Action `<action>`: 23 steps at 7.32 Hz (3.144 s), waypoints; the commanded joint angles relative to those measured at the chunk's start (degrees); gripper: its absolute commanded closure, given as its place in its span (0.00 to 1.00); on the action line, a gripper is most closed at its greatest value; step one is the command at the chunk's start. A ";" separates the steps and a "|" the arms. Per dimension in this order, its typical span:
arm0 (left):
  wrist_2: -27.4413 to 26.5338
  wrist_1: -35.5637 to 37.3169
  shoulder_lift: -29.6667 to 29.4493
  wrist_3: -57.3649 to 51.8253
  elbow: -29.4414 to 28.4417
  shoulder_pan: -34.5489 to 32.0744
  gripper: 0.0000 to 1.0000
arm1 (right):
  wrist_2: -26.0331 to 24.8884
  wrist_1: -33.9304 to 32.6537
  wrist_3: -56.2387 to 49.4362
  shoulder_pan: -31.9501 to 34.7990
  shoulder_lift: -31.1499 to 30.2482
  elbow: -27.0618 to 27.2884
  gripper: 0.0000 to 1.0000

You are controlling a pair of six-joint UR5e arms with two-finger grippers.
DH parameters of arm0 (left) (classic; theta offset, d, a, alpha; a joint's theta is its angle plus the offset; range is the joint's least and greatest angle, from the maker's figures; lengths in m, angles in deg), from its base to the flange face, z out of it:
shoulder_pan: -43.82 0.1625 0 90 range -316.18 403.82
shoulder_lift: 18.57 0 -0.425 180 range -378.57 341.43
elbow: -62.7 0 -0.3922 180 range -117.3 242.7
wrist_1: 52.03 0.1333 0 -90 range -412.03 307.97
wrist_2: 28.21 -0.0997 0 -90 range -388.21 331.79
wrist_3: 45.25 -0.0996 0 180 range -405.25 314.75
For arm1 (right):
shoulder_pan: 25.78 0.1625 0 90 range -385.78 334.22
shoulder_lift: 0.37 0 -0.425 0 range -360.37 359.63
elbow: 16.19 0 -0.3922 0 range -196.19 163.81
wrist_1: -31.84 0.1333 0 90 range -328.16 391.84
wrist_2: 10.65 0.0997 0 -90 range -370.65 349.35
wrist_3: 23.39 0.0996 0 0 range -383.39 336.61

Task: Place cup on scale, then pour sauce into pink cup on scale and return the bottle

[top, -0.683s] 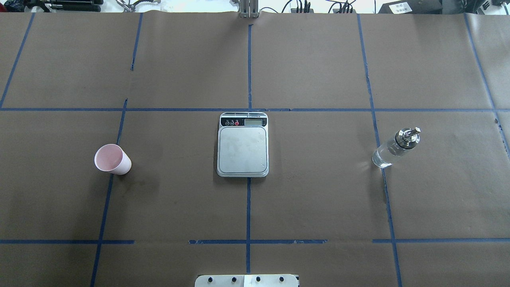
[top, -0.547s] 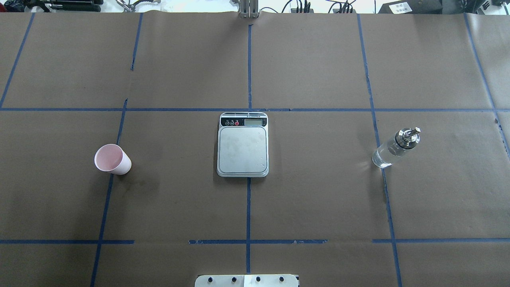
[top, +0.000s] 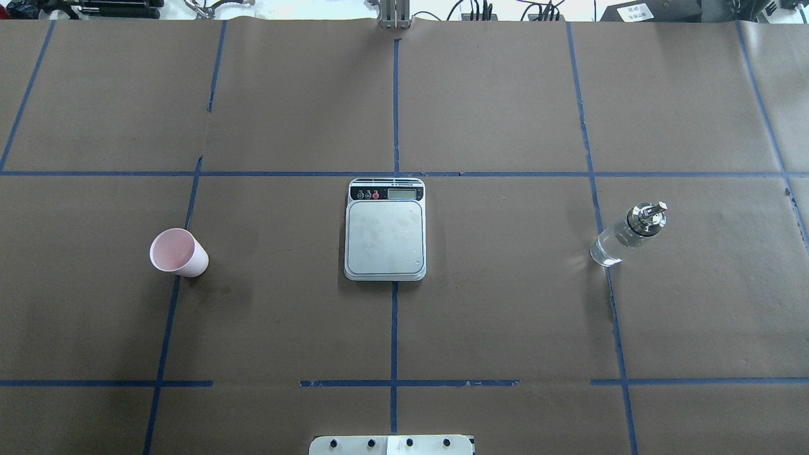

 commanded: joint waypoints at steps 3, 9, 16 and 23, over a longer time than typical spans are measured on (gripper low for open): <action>-0.25 -15.49 -0.24 0.34 -0.15 0.77 0.00 | 1.99 3.93 0.68 -0.33 2.07 -0.36 0.00; 0.45 -30.81 -4.72 0.60 -3.33 1.12 0.00 | 3.57 4.03 0.77 -0.33 1.54 -0.54 0.00; 0.45 -31.27 -0.68 8.79 -3.58 5.16 0.00 | 3.75 3.94 0.68 -0.33 1.28 -0.63 0.00; -2.71 -30.83 -0.24 28.10 3.45 14.73 0.00 | 4.63 3.94 0.77 -0.33 1.28 -0.63 0.00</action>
